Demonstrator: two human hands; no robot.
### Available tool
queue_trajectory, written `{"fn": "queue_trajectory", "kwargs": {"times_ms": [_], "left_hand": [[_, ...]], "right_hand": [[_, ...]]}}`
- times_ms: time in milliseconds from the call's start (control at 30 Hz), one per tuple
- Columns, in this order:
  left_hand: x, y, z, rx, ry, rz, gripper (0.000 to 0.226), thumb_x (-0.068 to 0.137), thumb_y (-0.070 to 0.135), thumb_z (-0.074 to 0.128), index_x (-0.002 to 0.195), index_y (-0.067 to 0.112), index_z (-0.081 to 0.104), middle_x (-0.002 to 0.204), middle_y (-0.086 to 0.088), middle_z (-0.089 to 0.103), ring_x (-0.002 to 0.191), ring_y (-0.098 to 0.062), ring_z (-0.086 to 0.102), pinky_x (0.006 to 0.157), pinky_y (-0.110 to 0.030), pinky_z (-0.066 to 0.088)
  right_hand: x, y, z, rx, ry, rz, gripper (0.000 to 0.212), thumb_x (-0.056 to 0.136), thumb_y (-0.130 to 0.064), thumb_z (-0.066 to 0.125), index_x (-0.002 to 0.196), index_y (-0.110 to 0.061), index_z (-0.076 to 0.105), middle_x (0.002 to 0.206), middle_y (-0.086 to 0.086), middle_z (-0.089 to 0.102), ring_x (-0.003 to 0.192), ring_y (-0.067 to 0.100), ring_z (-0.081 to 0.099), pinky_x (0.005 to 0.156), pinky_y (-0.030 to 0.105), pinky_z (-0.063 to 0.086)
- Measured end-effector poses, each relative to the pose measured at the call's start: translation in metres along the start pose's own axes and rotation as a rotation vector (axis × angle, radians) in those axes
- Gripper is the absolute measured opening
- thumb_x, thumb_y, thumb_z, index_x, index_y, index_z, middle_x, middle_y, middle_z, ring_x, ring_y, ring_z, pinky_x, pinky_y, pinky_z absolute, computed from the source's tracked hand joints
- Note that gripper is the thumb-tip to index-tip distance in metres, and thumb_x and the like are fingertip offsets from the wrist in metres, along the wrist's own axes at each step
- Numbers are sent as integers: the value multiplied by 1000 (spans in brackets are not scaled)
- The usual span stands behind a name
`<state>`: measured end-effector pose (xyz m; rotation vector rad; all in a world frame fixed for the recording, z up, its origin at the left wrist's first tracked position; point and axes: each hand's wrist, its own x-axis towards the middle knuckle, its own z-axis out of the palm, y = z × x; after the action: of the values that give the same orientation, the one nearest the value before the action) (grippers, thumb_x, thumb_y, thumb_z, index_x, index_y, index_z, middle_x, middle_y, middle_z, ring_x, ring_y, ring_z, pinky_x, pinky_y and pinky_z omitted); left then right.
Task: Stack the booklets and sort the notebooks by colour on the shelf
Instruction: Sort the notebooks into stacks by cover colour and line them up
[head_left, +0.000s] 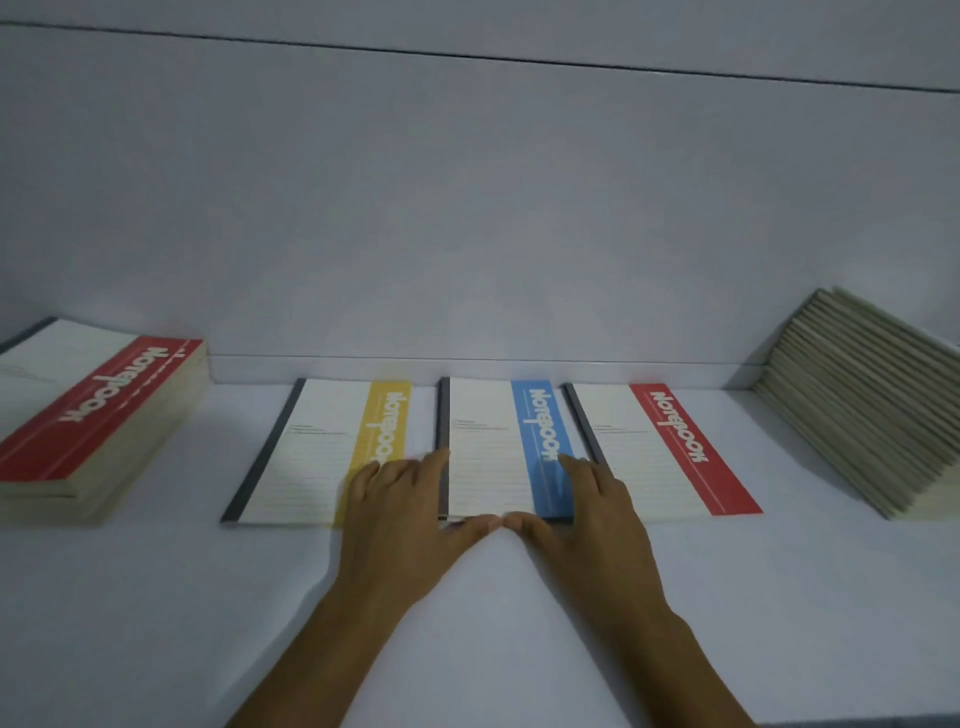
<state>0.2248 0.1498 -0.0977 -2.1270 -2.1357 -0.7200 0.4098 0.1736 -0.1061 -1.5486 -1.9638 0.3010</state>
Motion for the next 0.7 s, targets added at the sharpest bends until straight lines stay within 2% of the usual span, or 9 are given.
{"fn": "queue_trajectory", "kwargs": {"times_ms": [67, 133, 267, 367, 433, 533, 567, 633, 700], "left_hand": [[2, -3, 3, -43, 6, 16, 70, 73, 74, 55, 124, 26, 56, 115, 8, 64, 111, -15, 54, 100, -32, 31], [0, -4, 4, -107, 11, 11, 65, 73, 69, 61, 121, 25, 60, 118, 7, 64, 112, -16, 54, 101, -33, 32], [-1, -2, 3, -41, 28, -17, 58, 75, 69, 57, 118, 30, 61, 115, 10, 65, 110, -13, 55, 108, -39, 23], [-1, 1, -3, 120, 58, -63, 62, 72, 79, 42, 106, 31, 64, 95, 10, 70, 99, -13, 61, 108, -41, 15], [1, 3, -6, 154, 137, -2, 64, 73, 77, 38, 98, 26, 67, 81, 4, 71, 86, -18, 65, 106, -42, 18], [2, 2, -11, 244, -53, 25, 67, 76, 80, 34, 114, 30, 58, 103, 9, 67, 102, -13, 58, 108, -39, 19], [2, 0, -12, 222, -68, 37, 66, 77, 80, 34, 116, 31, 57, 108, 10, 65, 104, -12, 56, 106, -36, 23], [0, -3, -15, 90, -25, 73, 61, 80, 73, 44, 116, 27, 61, 116, 6, 65, 106, -13, 57, 97, -31, 35], [-8, -8, -21, 12, 34, 107, 47, 84, 56, 59, 115, 21, 65, 128, -1, 60, 116, -18, 56, 94, -33, 43]], "right_hand": [[0, 1, -1, 31, -11, -22, 71, 79, -56, 65, 136, -22, 40, 130, -4, 47, 117, 10, 40, 86, 19, 36], [-1, 2, -3, 86, -27, -57, 69, 79, -51, 68, 136, -22, 41, 130, -6, 46, 115, 7, 39, 89, 18, 34], [0, 1, -7, 182, -25, -4, 63, 79, -40, 73, 132, -20, 44, 130, -4, 49, 113, 6, 41, 88, 16, 35], [0, -2, -6, 161, 16, 18, 59, 82, -38, 71, 130, -16, 46, 131, 2, 50, 117, 15, 47, 91, 22, 41], [-1, -4, -6, 139, 20, 9, 53, 84, -38, 69, 128, -15, 49, 131, 2, 51, 119, 16, 48, 94, 25, 44], [-1, -4, -10, 64, -52, -8, 40, 85, -38, 68, 117, -18, 56, 123, -5, 53, 115, 11, 47, 87, 17, 39], [-1, -4, -11, 64, -58, -8, 35, 85, -36, 68, 113, -18, 56, 119, -6, 53, 112, 11, 47, 85, 15, 38], [-5, -8, -9, 63, -24, -20, 28, 87, -29, 66, 109, -15, 55, 116, -3, 54, 113, 11, 46, 86, 17, 40], [-12, -19, -5, 76, 18, -42, 26, 91, -22, 61, 114, -13, 54, 122, 1, 53, 120, 13, 43, 93, 22, 42]]}}
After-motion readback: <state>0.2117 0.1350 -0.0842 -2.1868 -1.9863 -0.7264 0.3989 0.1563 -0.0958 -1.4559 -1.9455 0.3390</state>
